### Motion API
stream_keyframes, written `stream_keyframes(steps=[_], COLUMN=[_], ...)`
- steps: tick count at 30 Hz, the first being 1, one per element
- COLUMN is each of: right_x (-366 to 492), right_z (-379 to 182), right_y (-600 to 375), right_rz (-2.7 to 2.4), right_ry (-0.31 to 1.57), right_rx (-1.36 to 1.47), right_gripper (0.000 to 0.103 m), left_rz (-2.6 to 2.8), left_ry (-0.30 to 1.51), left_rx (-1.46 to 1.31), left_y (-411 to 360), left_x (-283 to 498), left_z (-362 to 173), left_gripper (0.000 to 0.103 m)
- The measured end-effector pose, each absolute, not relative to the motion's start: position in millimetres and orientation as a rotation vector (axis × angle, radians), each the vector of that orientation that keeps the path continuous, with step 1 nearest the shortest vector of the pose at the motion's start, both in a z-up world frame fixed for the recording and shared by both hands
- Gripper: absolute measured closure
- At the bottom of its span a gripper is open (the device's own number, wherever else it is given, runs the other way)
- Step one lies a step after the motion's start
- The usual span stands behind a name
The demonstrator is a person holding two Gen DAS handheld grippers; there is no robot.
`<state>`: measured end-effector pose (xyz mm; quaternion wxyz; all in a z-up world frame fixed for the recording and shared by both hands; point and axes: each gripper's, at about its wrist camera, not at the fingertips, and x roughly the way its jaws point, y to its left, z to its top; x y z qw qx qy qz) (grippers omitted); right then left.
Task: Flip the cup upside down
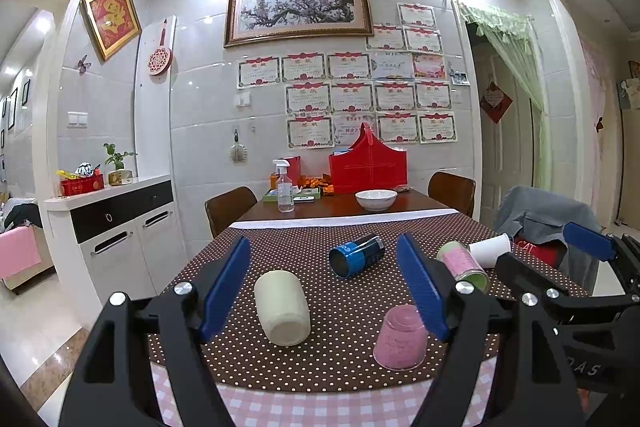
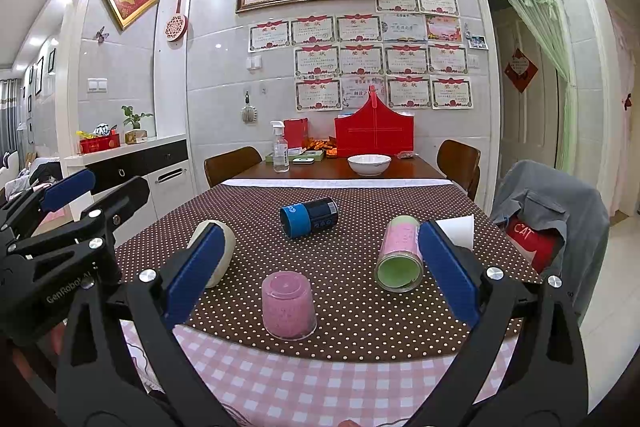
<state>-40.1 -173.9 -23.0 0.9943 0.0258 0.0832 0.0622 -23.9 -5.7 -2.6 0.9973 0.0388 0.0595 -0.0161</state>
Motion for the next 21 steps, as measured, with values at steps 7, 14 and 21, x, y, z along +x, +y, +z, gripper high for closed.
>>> stream_keyframes(steps=[7, 14, 21], right_x=[-40.0, -40.8, -41.6], right_z=[-22.8, -23.7, -25.3], right_y=[-174.0, -175.2, -175.8], right_rz=[0.125, 0.124, 0.124], right_ry=[0.168, 0.168, 0.168], right_rx=[0.051, 0.051, 0.051], right_gripper=[0.008, 0.008, 0.008], left_rz=[-0.032, -0.031, -0.031], left_ry=[0.12, 0.123, 0.123], left_rx=[0.078, 0.076, 0.075], left_y=[-5.0, -2.7, 0.0], left_x=[-23.9, -22.4, -23.2], left_z=[-2.5, -3.7, -5.5], left_gripper=[0.028, 0.028, 0.028])
